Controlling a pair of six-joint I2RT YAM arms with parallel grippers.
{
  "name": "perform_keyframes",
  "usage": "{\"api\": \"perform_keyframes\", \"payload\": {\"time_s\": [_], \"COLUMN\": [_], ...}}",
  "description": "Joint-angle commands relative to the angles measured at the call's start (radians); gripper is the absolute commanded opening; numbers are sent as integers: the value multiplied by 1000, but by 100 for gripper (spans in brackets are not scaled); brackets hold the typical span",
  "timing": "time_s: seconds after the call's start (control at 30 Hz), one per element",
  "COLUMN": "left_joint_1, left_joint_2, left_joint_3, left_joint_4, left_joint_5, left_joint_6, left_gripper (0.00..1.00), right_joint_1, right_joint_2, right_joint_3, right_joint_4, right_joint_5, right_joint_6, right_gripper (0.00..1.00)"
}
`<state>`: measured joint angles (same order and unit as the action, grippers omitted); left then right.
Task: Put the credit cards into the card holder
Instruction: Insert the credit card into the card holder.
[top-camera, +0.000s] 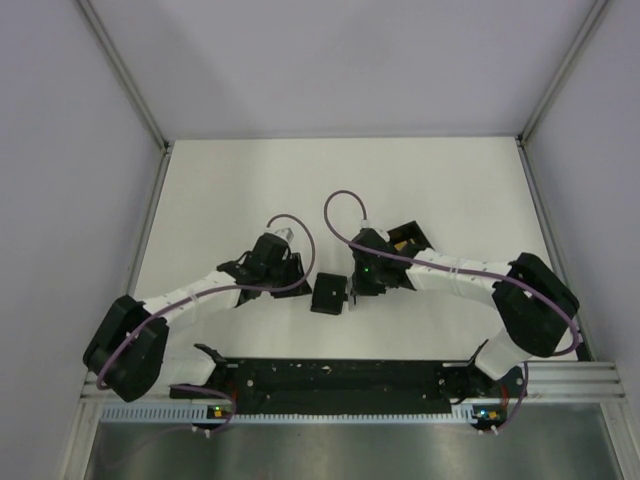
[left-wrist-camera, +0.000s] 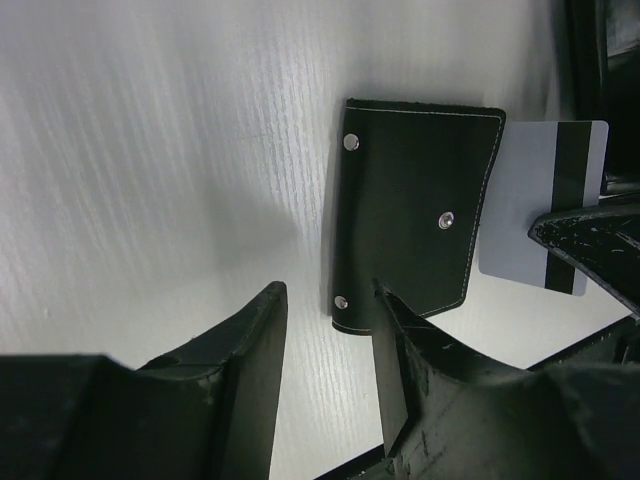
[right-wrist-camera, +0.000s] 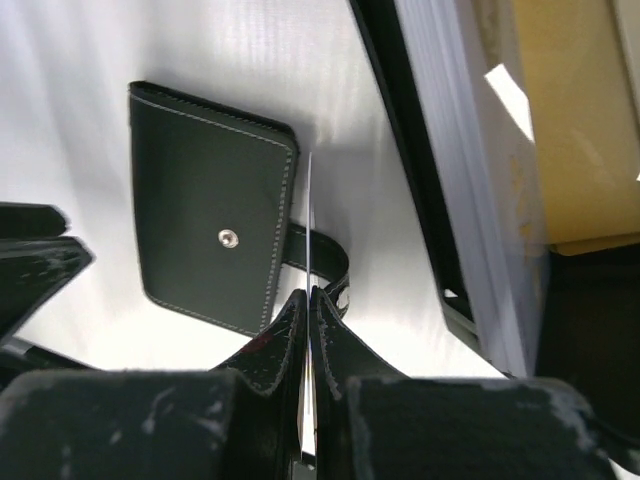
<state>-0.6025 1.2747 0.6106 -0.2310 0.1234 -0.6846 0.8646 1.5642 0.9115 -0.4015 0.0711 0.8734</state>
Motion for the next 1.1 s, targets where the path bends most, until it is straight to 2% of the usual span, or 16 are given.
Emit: {"api": "perform_keyframes", "payload": {"time_s": [0.0, 0.13, 0.27, 0.6, 0.7, 1.07], "left_joint_1": [-16, -20, -22, -25, -25, -23], "left_joint_2": [47, 98, 123, 117, 114, 114], "left_joint_3": [-12, -12, -26, -31, -26, -28], "left_joint_4": [74, 85, 97, 102, 84, 65], "left_joint_5": [61, 84, 88, 67, 36, -10], "left_joint_6": [16, 14, 13, 5, 7, 17], "left_gripper": [41, 33, 31, 10, 0, 0], "right_joint_1": [-22, -29, -35, -35, -36, -35], "right_joint_2": [-21, -32, -41, -73, -85, -29], "right_joint_3": [-17, -33, -39, -75, -91, -45], "right_joint_4": [116, 148, 181, 331, 358, 431], "right_joint_5": [-117, -136, -163, -280, -286, -389], "right_joint_6": [25, 35, 32, 15, 12, -24], "right_gripper": [0, 0, 0, 0, 0, 0]}}
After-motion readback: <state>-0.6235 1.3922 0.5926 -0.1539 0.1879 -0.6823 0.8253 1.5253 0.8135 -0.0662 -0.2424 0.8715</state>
